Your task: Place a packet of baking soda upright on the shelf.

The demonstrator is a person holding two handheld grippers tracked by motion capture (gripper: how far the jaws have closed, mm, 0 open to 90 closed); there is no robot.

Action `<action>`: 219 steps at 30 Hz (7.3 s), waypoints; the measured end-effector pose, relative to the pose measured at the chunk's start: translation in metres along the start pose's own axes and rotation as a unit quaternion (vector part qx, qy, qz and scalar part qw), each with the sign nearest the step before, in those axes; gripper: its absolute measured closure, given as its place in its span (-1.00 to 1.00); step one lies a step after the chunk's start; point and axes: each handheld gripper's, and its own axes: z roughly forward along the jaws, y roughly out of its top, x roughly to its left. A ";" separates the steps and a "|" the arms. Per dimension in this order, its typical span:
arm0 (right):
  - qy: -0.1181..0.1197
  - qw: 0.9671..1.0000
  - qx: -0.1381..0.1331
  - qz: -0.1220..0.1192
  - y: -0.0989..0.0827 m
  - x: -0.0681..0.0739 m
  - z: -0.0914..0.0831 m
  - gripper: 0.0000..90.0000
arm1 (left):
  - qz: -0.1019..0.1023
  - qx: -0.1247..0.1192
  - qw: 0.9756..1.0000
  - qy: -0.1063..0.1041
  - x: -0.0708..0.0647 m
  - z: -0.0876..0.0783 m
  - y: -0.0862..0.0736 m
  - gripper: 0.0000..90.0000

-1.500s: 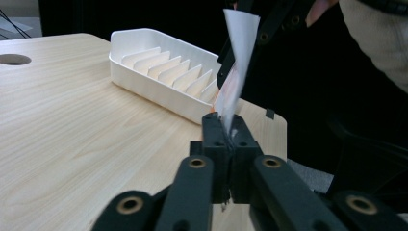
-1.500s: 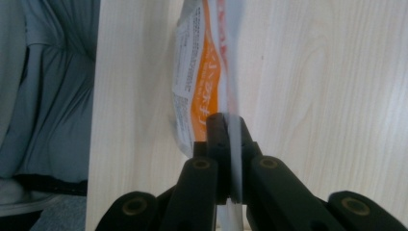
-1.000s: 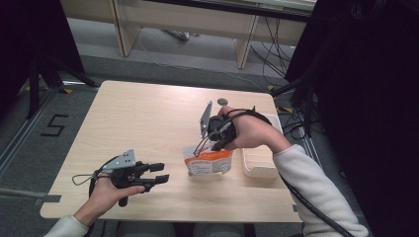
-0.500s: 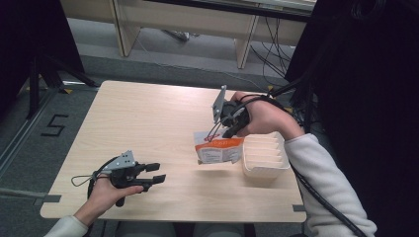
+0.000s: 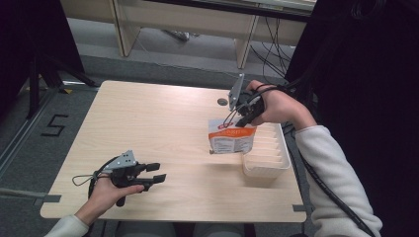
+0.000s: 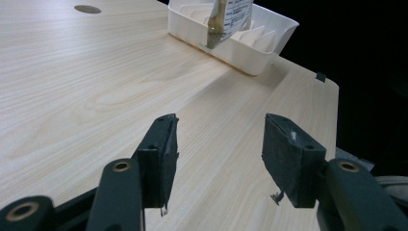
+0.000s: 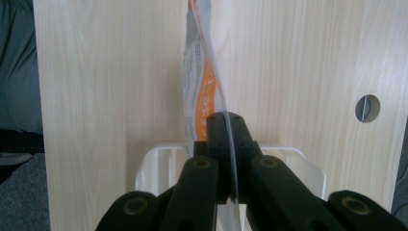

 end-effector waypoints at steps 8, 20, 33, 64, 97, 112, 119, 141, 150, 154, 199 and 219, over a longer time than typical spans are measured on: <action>-0.008 0.999 0.003 0.031 -0.021 -0.009 -0.004 1.00 | -0.010 -0.003 1.000 0.002 0.000 0.000 0.000 0.02; -0.012 0.999 0.008 0.052 -0.050 -0.019 -0.007 1.00 | -0.011 -0.007 1.000 0.005 0.001 -0.001 0.001 0.02; -0.011 0.997 0.015 0.071 -0.068 -0.022 -0.003 1.00 | -0.011 -0.009 1.000 0.009 0.002 -0.002 0.001 0.02; -0.011 0.996 0.028 0.083 -0.088 -0.025 -0.006 1.00 | -0.012 -0.014 1.000 0.014 0.004 -0.002 0.001 0.02; -0.003 0.995 0.027 0.098 -0.105 -0.026 -0.005 1.00 | -0.022 -0.018 0.999 0.021 0.003 -0.002 0.000 0.00; -0.001 0.995 0.038 0.091 -0.111 -0.027 -0.006 1.00 | -0.022 -0.015 0.999 0.023 0.003 -0.002 0.000 0.00; 0.001 0.995 0.044 0.092 -0.113 -0.028 -0.002 1.00 | -0.024 -0.016 0.999 0.023 0.003 -0.002 0.001 0.00; 0.005 0.995 0.040 0.092 -0.112 -0.030 0.007 1.00 | -0.025 -0.016 0.999 0.023 0.004 -0.002 0.000 0.00; 0.002 0.995 0.041 0.095 -0.112 -0.029 0.010 1.00 | -0.021 -0.016 0.999 0.021 0.004 -0.003 0.001 0.00; 0.003 0.995 0.039 0.095 -0.112 -0.029 0.012 1.00 | -0.014 -0.016 1.000 0.018 0.005 -0.002 0.001 0.00; 0.012 0.994 0.033 0.101 -0.120 -0.027 0.030 1.00 | -0.025 -0.016 0.999 0.024 0.003 -0.002 0.000 0.00; 0.010 0.992 0.047 0.115 -0.131 -0.027 0.039 1.00 | -0.025 -0.016 0.999 0.023 0.003 -0.002 0.000 0.00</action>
